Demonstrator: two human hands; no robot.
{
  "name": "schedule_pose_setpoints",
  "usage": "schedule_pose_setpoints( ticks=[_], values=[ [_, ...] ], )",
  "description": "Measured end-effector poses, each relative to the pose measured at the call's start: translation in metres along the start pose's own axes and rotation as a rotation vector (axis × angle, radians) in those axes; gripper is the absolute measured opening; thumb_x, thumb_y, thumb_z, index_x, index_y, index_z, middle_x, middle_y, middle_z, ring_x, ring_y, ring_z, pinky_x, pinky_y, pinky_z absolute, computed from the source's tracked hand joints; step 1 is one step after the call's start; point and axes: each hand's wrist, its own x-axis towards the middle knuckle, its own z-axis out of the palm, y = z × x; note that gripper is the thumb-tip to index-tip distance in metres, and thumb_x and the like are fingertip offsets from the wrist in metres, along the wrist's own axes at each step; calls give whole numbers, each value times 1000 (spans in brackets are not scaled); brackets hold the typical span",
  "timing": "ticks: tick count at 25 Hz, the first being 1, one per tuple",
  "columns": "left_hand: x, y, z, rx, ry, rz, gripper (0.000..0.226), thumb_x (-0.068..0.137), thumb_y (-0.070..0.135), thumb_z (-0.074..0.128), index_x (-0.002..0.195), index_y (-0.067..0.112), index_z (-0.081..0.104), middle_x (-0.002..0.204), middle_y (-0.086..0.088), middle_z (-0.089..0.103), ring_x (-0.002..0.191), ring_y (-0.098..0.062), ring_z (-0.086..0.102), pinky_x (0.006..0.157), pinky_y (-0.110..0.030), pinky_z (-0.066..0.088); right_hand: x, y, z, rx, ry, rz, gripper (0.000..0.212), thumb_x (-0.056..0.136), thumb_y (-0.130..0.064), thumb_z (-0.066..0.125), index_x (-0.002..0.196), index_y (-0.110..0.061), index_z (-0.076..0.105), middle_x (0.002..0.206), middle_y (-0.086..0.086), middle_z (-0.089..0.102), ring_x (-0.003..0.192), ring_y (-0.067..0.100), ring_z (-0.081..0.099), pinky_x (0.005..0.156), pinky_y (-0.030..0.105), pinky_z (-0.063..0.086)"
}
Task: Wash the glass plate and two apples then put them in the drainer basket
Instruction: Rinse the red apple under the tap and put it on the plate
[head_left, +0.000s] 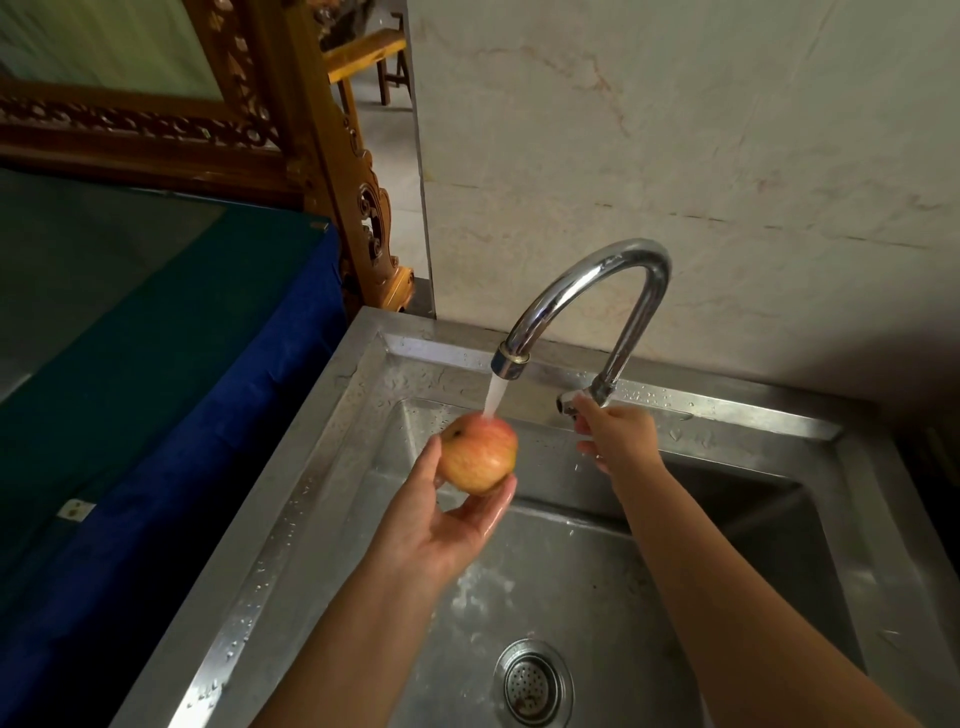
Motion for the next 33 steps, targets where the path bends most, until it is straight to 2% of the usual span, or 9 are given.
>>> schedule_pose_setpoints(
  ticks=[6, 9, 11, 13, 16, 21, 25, 29, 33],
  values=[
    [-12, -3, -9, 123, -46, 63, 35, 80, 26, 67, 110, 10, 57, 110, -27, 54, 93, -39, 63, 54, -43, 61, -20, 18, -6, -11, -44, 221, 32, 82, -33, 66, 68, -6, 57, 66, 7, 57, 54, 17, 51, 60, 31, 47],
    [-24, -6, -13, 316, -79, 187, 21, 82, 18, 63, 103, 15, 61, 114, -18, 58, 96, -34, 63, 58, -39, 61, -51, 8, -11, -7, -275, 304, 37, 85, -44, 58, 87, -7, 58, 80, 10, 62, 64, 21, 60, 56, 29, 50],
    [-33, -13, -16, 513, -117, 300, 27, 82, 13, 62, 108, 20, 59, 117, -11, 58, 105, -30, 61, 63, -38, 61, -81, 5, -18, 64, -505, 368, 49, 85, -57, 47, 92, -11, 61, 90, 11, 67, 68, 22, 67, 54, 26, 53],
    [-48, -23, -14, 711, -159, 400, 42, 79, 8, 65, 116, 26, 55, 123, -7, 55, 112, -28, 59, 73, -40, 59, -109, 5, -31, 148, -660, 387, 53, 84, -62, 44, 91, -13, 65, 84, 11, 72, 59, 20, 70, 49, 22, 54],
    [-77, -39, -5, 921, -297, 467, 50, 79, 5, 65, 118, 34, 54, 125, 3, 54, 114, -20, 59, 82, -35, 57, -142, -1, -61, 290, -705, 347, 51, 72, -57, 58, 89, -9, 65, 70, 11, 74, 59, 19, 72, 50, 22, 56],
    [-116, -81, 36, 1304, -493, 364, 52, 87, 17, 59, 129, 44, 44, 122, 10, 57, 109, -3, 60, 90, -35, 54, -188, -4, -146, 488, -515, 140, 42, 69, -41, 67, 96, -9, 68, 81, 13, 74, 71, 20, 72, 63, 26, 59],
    [-127, -159, 67, 1516, -653, 268, 46, 85, 16, 62, 121, 42, 50, 121, 7, 58, 106, -8, 61, 84, -33, 56, -242, 16, -235, 467, -204, -21, 27, 77, -18, 72, 103, -15, 65, 87, 4, 73, 76, 18, 69, 68, 27, 56],
    [-129, -265, 89, 1750, -926, 161, 47, 78, 5, 68, 110, 36, 54, 117, 2, 63, 92, -8, 66, 74, -22, 55, -297, 61, -328, 361, 152, -76, 44, 70, -10, 78, 111, -13, 63, 106, 12, 70, 82, 15, 66, 73, 25, 55],
    [-127, -373, 100, 1887, -1176, 57, 59, 67, 5, 77, 108, 39, 54, 118, 8, 58, 97, -5, 67, 75, -15, 52, -340, 116, -404, 292, 365, -91, 55, 65, -10, 82, 116, -21, 61, 111, 0, 69, 92, 12, 70, 81, 27, 59]
  ],
)
